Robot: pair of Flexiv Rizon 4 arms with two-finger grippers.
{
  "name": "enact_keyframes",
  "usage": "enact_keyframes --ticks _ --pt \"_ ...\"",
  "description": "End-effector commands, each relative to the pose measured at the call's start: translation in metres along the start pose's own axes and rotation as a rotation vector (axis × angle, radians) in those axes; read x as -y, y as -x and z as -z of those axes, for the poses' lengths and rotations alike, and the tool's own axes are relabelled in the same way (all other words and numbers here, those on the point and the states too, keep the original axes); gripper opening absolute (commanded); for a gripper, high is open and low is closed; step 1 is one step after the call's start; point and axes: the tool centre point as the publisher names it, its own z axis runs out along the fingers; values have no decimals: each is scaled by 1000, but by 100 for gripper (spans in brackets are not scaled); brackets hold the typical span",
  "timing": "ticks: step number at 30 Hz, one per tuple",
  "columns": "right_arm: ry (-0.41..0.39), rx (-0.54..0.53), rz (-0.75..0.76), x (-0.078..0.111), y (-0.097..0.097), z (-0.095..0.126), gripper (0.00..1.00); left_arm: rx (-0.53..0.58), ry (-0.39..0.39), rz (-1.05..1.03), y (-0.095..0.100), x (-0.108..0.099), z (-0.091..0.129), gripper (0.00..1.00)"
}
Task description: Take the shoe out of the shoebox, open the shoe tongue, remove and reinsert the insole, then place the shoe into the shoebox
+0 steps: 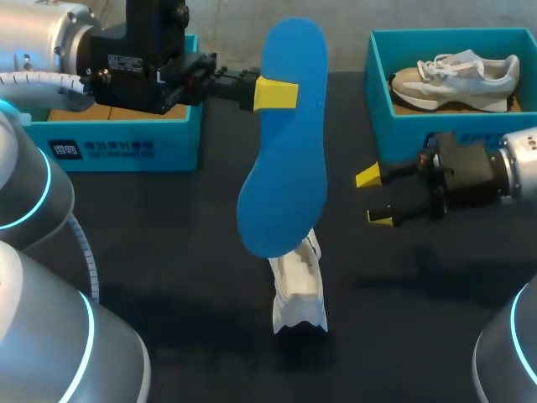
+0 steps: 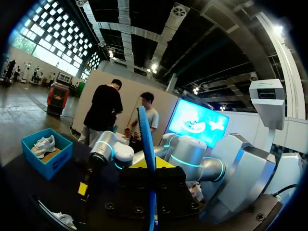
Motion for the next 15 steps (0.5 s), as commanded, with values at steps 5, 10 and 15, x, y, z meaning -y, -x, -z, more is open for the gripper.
enact_keyframes --ticks 5,10,15 --pt "-14 -21 -42 0 -12 -6 100 -16 7 -103 7 -5 7 0" --pt "-15 -44 -74 1 -17 -6 100 -32 2 -227 14 -6 20 0" --pt "-15 -44 -74 1 -17 -6 100 -30 -5 -390 24 -5 33 0"
